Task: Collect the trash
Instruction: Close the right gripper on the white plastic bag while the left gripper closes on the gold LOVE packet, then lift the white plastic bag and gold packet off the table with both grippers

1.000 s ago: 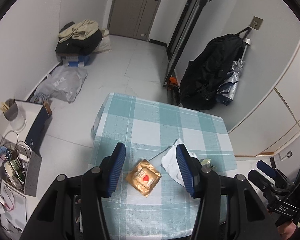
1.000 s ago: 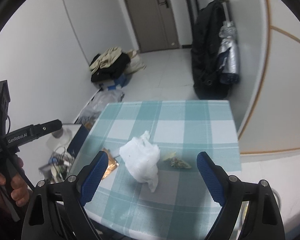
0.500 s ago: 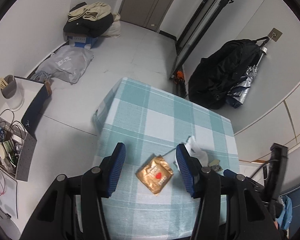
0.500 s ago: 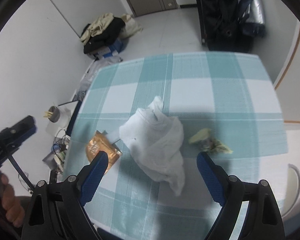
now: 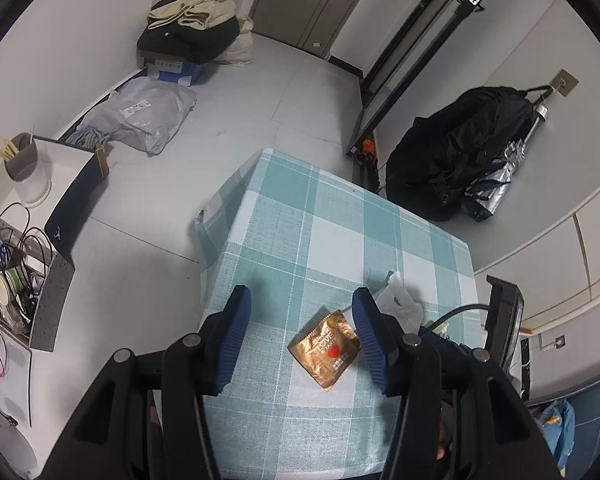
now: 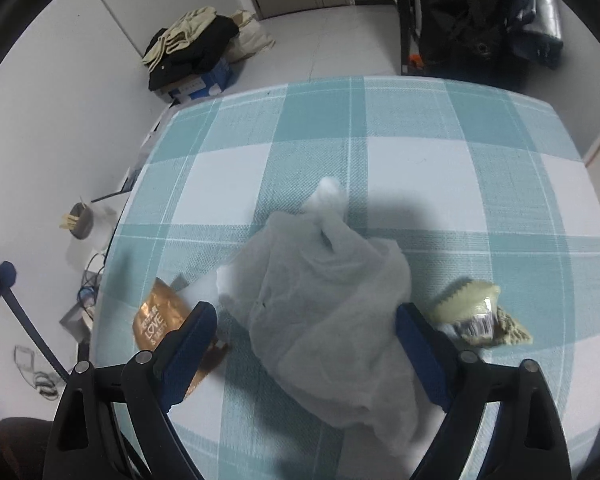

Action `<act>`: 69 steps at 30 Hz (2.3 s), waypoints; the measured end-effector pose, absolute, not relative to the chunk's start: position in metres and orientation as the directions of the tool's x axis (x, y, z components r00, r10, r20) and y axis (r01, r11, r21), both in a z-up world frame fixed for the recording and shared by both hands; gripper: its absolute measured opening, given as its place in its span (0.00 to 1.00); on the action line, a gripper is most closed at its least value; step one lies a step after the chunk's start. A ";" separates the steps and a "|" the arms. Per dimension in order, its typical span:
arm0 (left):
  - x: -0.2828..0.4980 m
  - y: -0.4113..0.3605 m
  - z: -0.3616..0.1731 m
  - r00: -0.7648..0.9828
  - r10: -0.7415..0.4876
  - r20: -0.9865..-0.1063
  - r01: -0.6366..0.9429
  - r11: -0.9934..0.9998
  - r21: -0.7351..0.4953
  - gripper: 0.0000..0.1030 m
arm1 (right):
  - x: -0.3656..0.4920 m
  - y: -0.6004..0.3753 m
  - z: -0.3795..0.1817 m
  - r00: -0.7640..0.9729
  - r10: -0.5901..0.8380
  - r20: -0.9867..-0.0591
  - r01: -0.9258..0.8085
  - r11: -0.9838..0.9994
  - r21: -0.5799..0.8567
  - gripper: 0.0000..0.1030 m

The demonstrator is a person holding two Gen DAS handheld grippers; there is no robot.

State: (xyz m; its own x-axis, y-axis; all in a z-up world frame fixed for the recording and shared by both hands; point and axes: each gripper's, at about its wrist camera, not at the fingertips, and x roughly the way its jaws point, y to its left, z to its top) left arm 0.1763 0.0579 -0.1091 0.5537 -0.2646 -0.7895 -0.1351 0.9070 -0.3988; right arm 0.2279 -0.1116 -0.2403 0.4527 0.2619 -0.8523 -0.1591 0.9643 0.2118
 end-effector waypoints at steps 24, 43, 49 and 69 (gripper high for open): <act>0.191 0.027 -0.144 0.449 -0.274 -0.850 -0.050 0.942 -0.331 0.46 | 0.209 -0.139 -0.220 0.554 0.253 -0.793 -0.227 0.963 0.148 0.04; 0.188 -0.029 -0.184 0.304 -0.180 -0.935 0.081 0.983 -0.163 0.69 | 0.194 -0.195 -0.191 0.611 0.356 -0.707 -0.189 0.933 0.306 0.04; 0.187 -0.035 -0.185 0.321 -0.118 -0.940 0.121 0.989 -0.083 0.69 | 0.187 -0.198 -0.189 0.618 0.358 -0.700 -0.205 0.933 0.297 0.04; 0.174 -0.025 -0.163 0.371 -0.248 -0.895 0.144 0.967 -0.209 0.19 | 0.168 -0.199 -0.189 0.628 0.326 -0.707 -0.209 0.945 0.251 0.04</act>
